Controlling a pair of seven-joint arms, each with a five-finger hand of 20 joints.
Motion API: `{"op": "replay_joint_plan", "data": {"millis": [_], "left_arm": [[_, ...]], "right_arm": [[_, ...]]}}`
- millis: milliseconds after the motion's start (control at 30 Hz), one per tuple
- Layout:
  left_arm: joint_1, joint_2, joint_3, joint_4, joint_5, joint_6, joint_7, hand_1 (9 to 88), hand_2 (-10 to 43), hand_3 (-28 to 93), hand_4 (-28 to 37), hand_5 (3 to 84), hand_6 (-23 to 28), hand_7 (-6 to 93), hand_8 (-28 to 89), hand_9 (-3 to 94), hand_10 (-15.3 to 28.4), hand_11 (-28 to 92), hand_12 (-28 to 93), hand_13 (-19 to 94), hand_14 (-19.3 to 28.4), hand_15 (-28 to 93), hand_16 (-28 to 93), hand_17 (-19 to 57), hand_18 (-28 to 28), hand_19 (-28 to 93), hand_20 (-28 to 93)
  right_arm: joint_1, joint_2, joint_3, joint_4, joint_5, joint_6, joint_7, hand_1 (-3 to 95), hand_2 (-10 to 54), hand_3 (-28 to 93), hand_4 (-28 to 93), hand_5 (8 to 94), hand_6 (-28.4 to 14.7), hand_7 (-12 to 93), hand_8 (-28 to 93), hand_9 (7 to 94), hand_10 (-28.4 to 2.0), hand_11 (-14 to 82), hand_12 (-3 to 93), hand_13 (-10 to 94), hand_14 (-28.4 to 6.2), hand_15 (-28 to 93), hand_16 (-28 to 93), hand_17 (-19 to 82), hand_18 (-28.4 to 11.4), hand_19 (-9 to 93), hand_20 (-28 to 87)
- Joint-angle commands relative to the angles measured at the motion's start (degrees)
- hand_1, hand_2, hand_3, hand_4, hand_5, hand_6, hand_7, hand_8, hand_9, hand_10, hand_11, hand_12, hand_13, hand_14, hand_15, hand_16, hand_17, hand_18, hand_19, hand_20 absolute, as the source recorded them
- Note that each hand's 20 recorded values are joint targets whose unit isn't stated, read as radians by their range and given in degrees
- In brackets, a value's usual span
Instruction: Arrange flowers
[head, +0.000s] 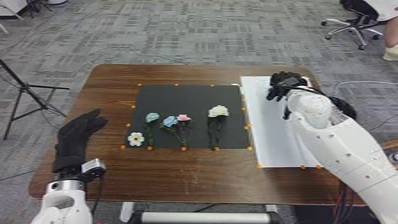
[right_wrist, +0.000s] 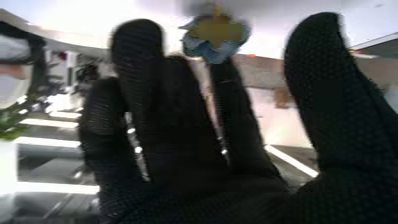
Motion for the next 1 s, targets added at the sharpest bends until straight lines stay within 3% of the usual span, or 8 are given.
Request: {"op": "replay_joint_plan", "data": {"millis": [33, 200, 633, 1000], "left_arm": [[0.4, -0.39, 0.16, -0.27, 0.12, -0.41, -0.61, 24.4, -5.2, 72, -23.1, 52.5, 1.2, 16.4, -7, 55.2, 13.9, 22, 15, 47, 17.4, 18, 2, 10.5, 11.6, 7, 21], [0.5, -0.53, 0.09, -0.24, 0.02, -0.53, -0.08, 24.5, -5.2, 72, -23.2, 52.6, 1.2, 16.4, -7, 55.1, 13.9, 22, 15, 47, 17.4, 18, 2, 10.6, 11.6, 7, 21], [0.6, -0.4, -0.14, -0.44, -0.11, -0.03, 0.23, 24.5, -5.0, 72, -23.2, 52.6, 1.2, 16.5, -7, 55.1, 14.0, 22, 15, 47, 17.5, 18, 2, 10.5, 11.6, 7, 21], [1.4, -0.48, -0.65, -0.83, -0.1, -0.02, 0.29, 24.5, -5.0, 72, -23.2, 52.7, 1.3, 16.5, -8, 55.2, 13.9, 22, 15, 47, 17.4, 18, 2, 10.6, 11.6, 6, 21]], "right_arm": [[-1.3, 1.0, -3.1, 1.8, -1.4, 10.0, -1.4, 52.4, -9.5, 58, -20, 68.6, 1.4, 18, 1, 73.2, -11.6, 14.3, 15.5, 75, -9.2, 56, 29, 38, -22.9, 77, 57], [0.0, 2.2, -5.7, 1.6, -0.2, 13.9, -2.0, 58.9, -9.5, 55, -19, 77.9, 2.6, 19, 5, 84.4, -10.1, 10.4, 25.2, 81, -6.9, 57, 30, 42, -22.6, 80, 59], [1.7, 10.5, -6.1, -10.1, 11.5, 20.4, 1.8, 62.1, -9.5, 52, -17, 80.4, 1.6, 18, 7, 89.2, -9.4, 10.0, 28.8, 83, -5.6, 57, 31, 44, -22.5, 83, 58], [-13.0, 13.0, 0.5, -26.4, 15.3, 21.1, 4.7, 62.2, -9.5, 52, -16, 81.4, 1.2, 17, 9, 89.6, -10.1, 9.6, 29.4, 84, -5.5, 56, 32, 45, -22.5, 84, 57]]}}
